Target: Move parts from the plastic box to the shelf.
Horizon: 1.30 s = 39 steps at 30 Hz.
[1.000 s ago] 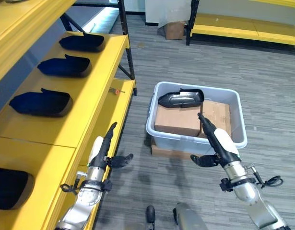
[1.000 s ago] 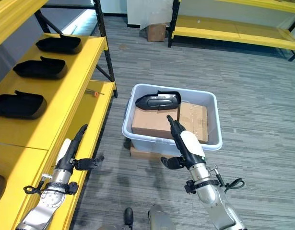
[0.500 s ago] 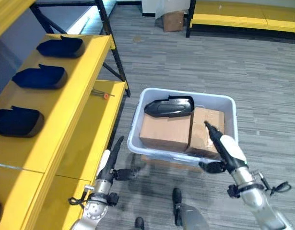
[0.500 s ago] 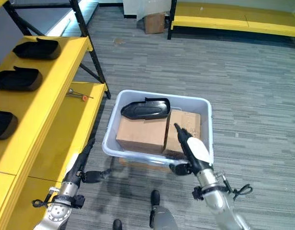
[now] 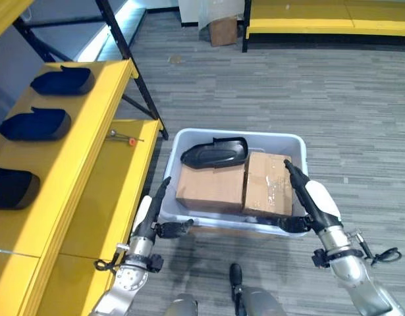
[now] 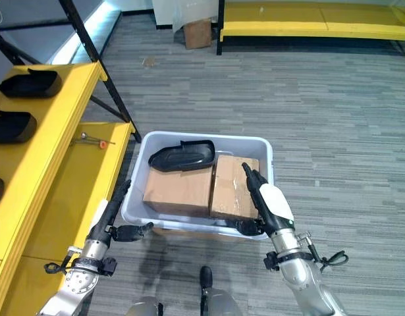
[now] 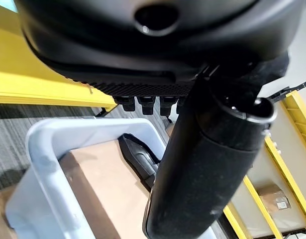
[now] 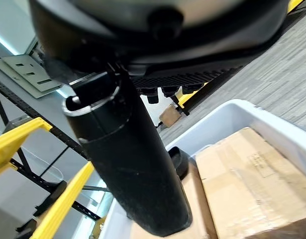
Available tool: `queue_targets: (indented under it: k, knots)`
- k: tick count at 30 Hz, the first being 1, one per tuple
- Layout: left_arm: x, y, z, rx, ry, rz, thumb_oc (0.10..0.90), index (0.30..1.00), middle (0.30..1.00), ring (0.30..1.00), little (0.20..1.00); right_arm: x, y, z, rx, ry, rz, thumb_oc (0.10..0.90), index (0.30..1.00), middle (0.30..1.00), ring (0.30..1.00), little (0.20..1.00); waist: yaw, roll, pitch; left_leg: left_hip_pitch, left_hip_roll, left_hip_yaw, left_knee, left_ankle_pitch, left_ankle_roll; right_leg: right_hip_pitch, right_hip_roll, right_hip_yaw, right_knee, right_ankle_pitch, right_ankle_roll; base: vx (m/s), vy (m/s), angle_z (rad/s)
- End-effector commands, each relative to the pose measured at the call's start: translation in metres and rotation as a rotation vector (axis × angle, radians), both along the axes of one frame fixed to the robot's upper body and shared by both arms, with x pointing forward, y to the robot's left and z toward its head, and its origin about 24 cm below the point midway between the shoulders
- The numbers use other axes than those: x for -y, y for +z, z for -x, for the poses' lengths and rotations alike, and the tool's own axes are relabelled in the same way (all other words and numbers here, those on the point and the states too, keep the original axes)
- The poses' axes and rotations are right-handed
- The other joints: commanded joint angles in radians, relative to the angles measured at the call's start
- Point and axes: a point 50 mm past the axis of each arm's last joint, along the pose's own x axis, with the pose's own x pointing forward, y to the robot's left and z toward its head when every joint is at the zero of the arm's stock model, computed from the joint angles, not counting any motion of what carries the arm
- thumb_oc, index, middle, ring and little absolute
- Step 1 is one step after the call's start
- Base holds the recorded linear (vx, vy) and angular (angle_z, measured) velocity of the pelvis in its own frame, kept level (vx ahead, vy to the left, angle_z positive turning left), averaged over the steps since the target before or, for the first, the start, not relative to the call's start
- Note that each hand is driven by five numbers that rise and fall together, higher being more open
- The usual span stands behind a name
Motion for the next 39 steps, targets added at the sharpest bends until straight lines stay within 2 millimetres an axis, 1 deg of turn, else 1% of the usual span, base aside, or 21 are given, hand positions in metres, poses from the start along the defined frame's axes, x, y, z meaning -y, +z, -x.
queue_targets:
  k: [1, 2, 3, 5, 6, 9, 12, 16, 17, 19, 20, 22, 23, 24, 25, 26, 28, 29, 32, 38, 39]
  knots:
    - [0.0, 0.039, -0.007, 0.201, -0.044, 0.012, 0.9, 1.0, 1.0, 1.0, 1.0, -0.001, 0.048, -0.01, 0.265, 0.044, -0.014, 0.9, 1.0, 1.0, 1.0, 1.0, 0.018, -0.017, -0.017, 0.054, 0.046, 0.059, -0.271, 0.16, 0.041, 0.063, -0.123, 0.065, 0.001, -0.031, 0.146, 0.16, 0.145, 0.09]
    - [0.0, 0.039, -0.007, 0.204, -0.038, 0.01, 0.9, 1.0, 1.0, 1.0, 1.0, -0.001, 0.051, -0.011, 0.284, 0.041, -0.017, 0.9, 1.0, 1.0, 1.0, 1.0, 0.026, -0.01, -0.02, 0.053, 0.057, 0.054, -0.307, 0.194, 0.023, 0.079, -0.13, 0.07, -0.005, -0.035, 0.157, 0.19, 0.246, -0.24]
    - [0.0, 0.038, -0.005, 0.203, -0.038, 0.027, 0.9, 1.0, 1.0, 1.0, 1.0, -0.003, 0.05, -0.011, 0.276, 0.047, -0.027, 0.9, 1.0, 1.0, 1.0, 1.0, 0.026, -0.001, -0.023, 0.076, 0.047, 0.047, -0.287, 0.154, 0.029, 0.084, -0.133, 0.09, 0.004, -0.043, 0.162, 0.18, 0.248, -0.45]
    - [0.003, 0.038, -0.006, 0.206, -0.054, 0.026, 0.9, 1.0, 1.0, 1.0, 1.0, -0.005, 0.049, -0.011, 0.273, 0.052, -0.007, 0.9, 1.0, 1.0, 1.0, 1.0, 0.017, 0.009, -0.034, 0.099, 0.033, 0.091, -0.31, 0.141, 0.023, 0.089, -0.148, 0.084, -0.009, -0.022, 0.172, 0.12, 0.232, -0.51]
    - [0.003, 0.041, -0.008, 0.218, -0.059, 0.025, 0.9, 1.0, 1.0, 1.0, 1.0, -0.005, 0.05, -0.012, 0.281, 0.046, -0.006, 0.9, 1.0, 1.0, 1.0, 1.0, 0.013, 0.006, -0.037, 0.109, 0.019, 0.091, -0.315, 0.131, 0.029, 0.083, -0.155, 0.093, -0.012, -0.012, 0.174, 0.11, 0.222, -0.45]
    - [-0.004, 0.048, -0.01, 0.241, -0.045, -0.02, 0.9, 1.0, 1.0, 1.0, 1.0, -0.009, 0.054, -0.019, 0.294, 0.046, -0.014, 0.9, 1.0, 1.0, 1.0, 1.0, 0.03, -0.014, -0.046, 0.136, -0.02, 0.14, -0.34, 0.101, 0.057, 0.074, -0.193, 0.118, -0.038, 0.017, 0.203, 0.09, 0.205, -0.32]
    - [-0.009, 0.054, -0.012, 0.264, -0.028, -0.036, 0.9, 1.0, 1.0, 1.0, 1.0, -0.01, 0.059, -0.027, 0.31, 0.044, 0.002, 0.9, 1.0, 1.0, 1.0, 1.0, 0.045, -0.032, -0.039, 0.128, -0.032, 0.157, -0.345, 0.1, 0.065, 0.059, -0.215, 0.117, -0.054, 0.032, 0.212, 0.01, 0.102, -0.32]
    - [-0.013, 0.055, -0.012, 0.266, -0.018, -0.047, 0.9, 1.0, 1.0, 1.0, 1.0, -0.01, 0.071, -0.036, 0.35, 0.053, 0.039, 0.9, 1.0, 1.0, 1.0, 1.0, 0.057, -0.044, -0.028, 0.111, -0.038, 0.157, -0.343, 0.097, 0.068, 0.043, -0.223, 0.107, -0.063, 0.039, 0.217, -0.01, 0.012, 0.1]
    - [-0.015, 0.057, -0.011, 0.272, -0.009, -0.048, 0.9, 1.0, 1.0, 1.0, 1.0, -0.011, 0.08, -0.046, 0.381, 0.057, 0.062, 0.9, 1.0, 1.0, 1.0, 1.0, 0.068, -0.048, -0.014, 0.093, -0.036, 0.155, -0.349, 0.105, 0.065, 0.023, -0.224, 0.104, -0.065, 0.043, 0.216, -0.07, -0.007, 0.06]
    - [-0.017, 0.061, -0.013, 0.286, -0.001, -0.041, 0.9, 1.0, 1.0, 1.0, 1.0, -0.012, 0.09, -0.056, 0.413, 0.053, 0.071, 0.9, 1.0, 1.0, 1.0, 1.0, 0.077, -0.051, 0.003, 0.074, -0.032, 0.151, -0.354, 0.116, 0.06, 0.002, -0.222, 0.098, -0.062, 0.044, 0.212, -0.09, -0.034, 0.03]
    - [-0.016, 0.064, -0.015, 0.298, -0.002, -0.033, 0.9, 1.0, 1.0, 1.0, 1.0, -0.013, 0.1, -0.068, 0.437, 0.048, 0.096, 0.9, 1.0, 1.0, 1.0, 1.0, 0.092, -0.05, 0.025, 0.052, -0.027, 0.144, -0.351, 0.126, 0.054, -0.016, -0.219, 0.091, -0.057, 0.045, 0.209, -0.11, -0.058, 0.21]
    - [-0.016, 0.066, -0.017, 0.306, 0.0, -0.03, 0.9, 1.0, 1.0, 1.0, 1.0, -0.016, 0.107, -0.076, 0.459, 0.05, 0.104, 0.9, 1.0, 1.0, 1.0, 1.0, 0.096, -0.048, 0.043, 0.038, -0.025, 0.14, -0.346, 0.129, 0.051, -0.029, -0.215, 0.089, -0.05, 0.045, 0.207, -0.09, -0.048, 0.25]
    - [-0.014, 0.069, -0.017, 0.317, -0.014, -0.025, 0.9, 1.0, 1.0, 1.0, 1.0, -0.017, 0.117, -0.086, 0.481, 0.04, 0.132, 0.9, 1.0, 1.0, 1.0, 1.0, 0.111, -0.046, 0.068, 0.02, -0.022, 0.132, -0.343, 0.137, 0.049, -0.046, -0.212, 0.085, -0.044, 0.047, 0.203, -0.06, -0.03, 0.11]
    - [-0.015, 0.069, -0.018, 0.32, -0.011, -0.024, 0.9, 1.0, 1.0, 1.0, 1.0, -0.018, 0.118, -0.087, 0.484, 0.043, 0.133, 0.9, 1.0, 1.0, 1.0, 1.0, 0.108, -0.045, 0.07, 0.018, -0.022, 0.131, -0.342, 0.137, 0.049, -0.048, -0.211, 0.084, -0.041, 0.046, 0.202, -0.13, -0.066, 0.08]
    - [-0.013, 0.072, -0.019, 0.331, -0.022, -0.019, 0.9, 1.0, 1.0, 1.0, 1.0, -0.018, 0.132, -0.098, 0.515, 0.028, 0.182, 0.9, 1.0, 1.0, 1.0, 1.0, 0.123, -0.043, 0.101, -0.006, -0.017, 0.126, -0.337, 0.146, 0.044, -0.067, -0.21, 0.077, -0.032, 0.048, 0.2, -0.08, -0.039, 0.15]
    - [-0.013, 0.073, -0.019, 0.334, -0.018, -0.017, 0.9, 1.0, 1.0, 1.0, 1.0, -0.019, 0.134, -0.099, 0.519, 0.031, 0.183, 0.9, 1.0, 1.0, 1.0, 1.0, 0.12, -0.042, 0.102, -0.01, -0.017, 0.125, -0.334, 0.146, 0.044, -0.07, -0.209, 0.076, -0.029, 0.047, 0.199, -0.12, -0.056, 0.09]
    - [-0.012, 0.075, -0.021, 0.347, -0.02, -0.008, 0.9, 1.0, 1.0, 1.0, 1.0, -0.02, 0.152, -0.113, 0.551, 0.007, 0.239, 0.9, 1.0, 1.0, 1.0, 1.0, 0.135, -0.034, 0.136, -0.033, -0.015, 0.116, -0.335, 0.16, 0.041, -0.096, -0.205, 0.072, -0.021, 0.051, 0.197, -0.07, -0.022, 0.06]
    - [-0.012, 0.076, -0.021, 0.35, -0.017, -0.007, 0.9, 1.0, 1.0, 1.0, 1.0, -0.021, 0.153, -0.114, 0.554, 0.009, 0.24, 0.9, 1.0, 1.0, 1.0, 1.0, 0.132, -0.033, 0.137, -0.035, -0.014, 0.116, -0.335, 0.161, 0.04, -0.099, -0.205, 0.073, -0.019, 0.051, 0.196, -0.06, -0.012, 0.06]
    - [-0.01, 0.077, -0.025, 0.363, -0.01, 0.003, 0.9, 1.0, 1.0, 1.0, 1.0, -0.02, 0.17, -0.128, 0.572, -0.024, 0.296, 0.9, 1.0, 1.0, 1.0, 1.0, 0.149, -0.027, 0.172, -0.061, -0.009, 0.111, -0.348, 0.181, 0.035, -0.13, -0.2, 0.068, -0.007, 0.055, 0.195, -0.05, -0.015, 0.02]
    - [-0.008, 0.083, -0.031, 0.395, 0.003, 0.016, 0.9, 1.0, 1.0, 1.0, 1.0, -0.019, 0.176, -0.141, 0.532, -0.045, 0.362, 0.9, 1.0, 1.0, 1.0, 1.0, 0.157, -0.022, 0.207, -0.09, -0.009, 0.1, -0.362, 0.195, 0.03, -0.168, -0.194, 0.058, 0.011, 0.053, 0.193, -0.03, -0.024, 0.1]
    - [-0.008, 0.085, -0.032, 0.406, 0.009, 0.014, 0.9, 1.0, 1.0, 1.0, 1.0, -0.015, 0.181, -0.147, 0.511, -0.063, 0.424, 0.9, 1.0, 1.0, 1.0, 1.0, 0.164, -0.016, 0.225, -0.107, -0.012, 0.093, -0.366, 0.202, 0.028, -0.185, -0.196, 0.053, 0.021, 0.051, 0.193, 0.0, 0.0, 0.0]
